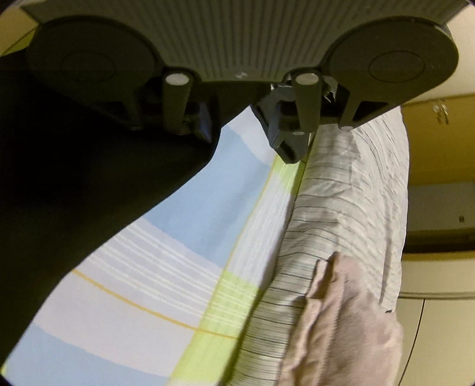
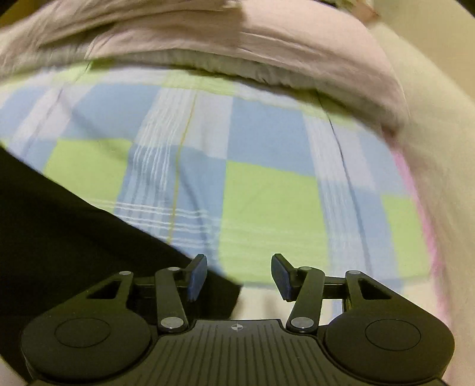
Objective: Fold clothes
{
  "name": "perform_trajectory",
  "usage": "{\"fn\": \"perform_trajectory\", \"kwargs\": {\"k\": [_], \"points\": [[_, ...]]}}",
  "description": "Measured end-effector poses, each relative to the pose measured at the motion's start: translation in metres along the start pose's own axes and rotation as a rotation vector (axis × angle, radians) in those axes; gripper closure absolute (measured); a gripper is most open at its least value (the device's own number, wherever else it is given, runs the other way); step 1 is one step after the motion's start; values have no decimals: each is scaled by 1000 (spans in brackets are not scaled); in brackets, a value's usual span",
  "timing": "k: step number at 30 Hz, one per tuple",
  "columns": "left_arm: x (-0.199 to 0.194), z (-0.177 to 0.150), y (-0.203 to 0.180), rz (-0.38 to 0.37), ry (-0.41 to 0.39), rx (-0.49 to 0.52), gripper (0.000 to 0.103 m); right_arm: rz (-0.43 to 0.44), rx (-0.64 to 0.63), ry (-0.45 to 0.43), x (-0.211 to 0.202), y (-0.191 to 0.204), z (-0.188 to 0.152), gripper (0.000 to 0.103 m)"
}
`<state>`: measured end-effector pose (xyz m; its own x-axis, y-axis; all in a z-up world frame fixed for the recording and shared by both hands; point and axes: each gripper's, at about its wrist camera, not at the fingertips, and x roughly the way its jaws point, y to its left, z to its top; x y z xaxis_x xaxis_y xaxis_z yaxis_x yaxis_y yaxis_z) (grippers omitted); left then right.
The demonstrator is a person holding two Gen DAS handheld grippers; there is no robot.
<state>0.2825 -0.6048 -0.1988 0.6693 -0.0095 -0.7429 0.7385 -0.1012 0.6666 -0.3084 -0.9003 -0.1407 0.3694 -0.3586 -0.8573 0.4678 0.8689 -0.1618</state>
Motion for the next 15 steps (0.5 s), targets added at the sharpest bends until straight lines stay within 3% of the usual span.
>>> {"fn": "perform_trajectory", "kwargs": {"k": [4, 7, 12, 15], "points": [[-21, -4, 12, -99, -38, -95, 66, 125, 64, 63, 7, 4, -16, 51], [-39, -12, 20, -123, -56, -123, 65, 27, 36, 88, 13, 12, -21, 51], [-69, -50, 30, -102, -75, -101, 53, -10, -7, -1, -10, 42, -15, 51], [-75, -82, 39, -106, -63, -153, 48, 6, -82, -63, -32, 78, -13, 51]]}}
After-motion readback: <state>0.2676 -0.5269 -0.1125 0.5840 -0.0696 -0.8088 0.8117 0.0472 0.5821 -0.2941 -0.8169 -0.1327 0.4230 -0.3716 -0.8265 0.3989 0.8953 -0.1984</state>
